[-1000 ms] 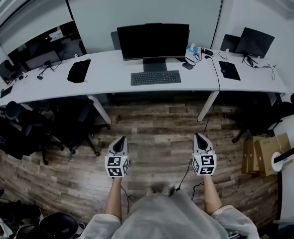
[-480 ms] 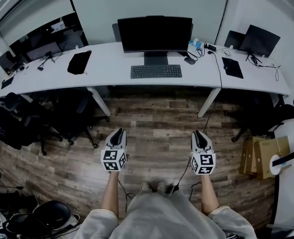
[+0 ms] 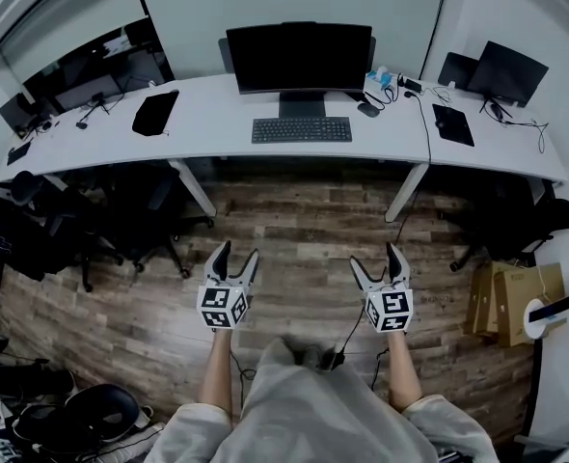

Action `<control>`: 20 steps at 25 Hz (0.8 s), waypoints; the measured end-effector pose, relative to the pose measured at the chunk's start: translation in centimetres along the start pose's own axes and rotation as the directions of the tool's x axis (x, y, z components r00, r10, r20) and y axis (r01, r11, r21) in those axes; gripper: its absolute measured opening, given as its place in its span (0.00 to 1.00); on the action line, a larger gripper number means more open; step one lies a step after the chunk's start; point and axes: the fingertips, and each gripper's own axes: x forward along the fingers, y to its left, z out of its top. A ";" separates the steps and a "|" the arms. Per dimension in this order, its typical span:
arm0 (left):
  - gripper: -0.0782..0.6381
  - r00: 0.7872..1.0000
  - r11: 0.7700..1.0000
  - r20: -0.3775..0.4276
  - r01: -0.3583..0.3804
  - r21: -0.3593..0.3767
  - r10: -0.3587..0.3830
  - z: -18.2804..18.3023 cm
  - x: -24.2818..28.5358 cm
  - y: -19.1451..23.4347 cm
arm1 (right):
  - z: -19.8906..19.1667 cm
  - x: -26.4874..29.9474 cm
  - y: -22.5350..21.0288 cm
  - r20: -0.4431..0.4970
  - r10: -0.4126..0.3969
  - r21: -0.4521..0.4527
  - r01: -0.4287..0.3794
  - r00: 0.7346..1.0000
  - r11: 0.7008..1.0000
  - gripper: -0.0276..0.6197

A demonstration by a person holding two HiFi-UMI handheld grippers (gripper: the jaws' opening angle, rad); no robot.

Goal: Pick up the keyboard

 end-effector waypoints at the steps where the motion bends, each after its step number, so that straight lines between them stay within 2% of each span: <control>1: 0.48 1.000 1.000 -0.008 -0.002 0.003 0.002 -0.2 0.1 -0.1 | -0.1 0.0 -0.2 -0.001 -0.001 0.003 0.001 1.000 1.000 0.63; 11: 0.48 1.000 1.000 -0.026 -0.002 0.009 0.002 -0.3 3.8 1.2 | -0.7 3.2 -1.8 -0.021 -0.017 0.012 0.017 1.000 1.000 0.63; 20: 0.48 0.999 1.000 -0.031 0.009 -0.002 -0.009 0.9 11.6 5.7 | 0.9 10.8 -4.0 -0.027 -0.037 0.003 0.037 0.999 0.999 0.62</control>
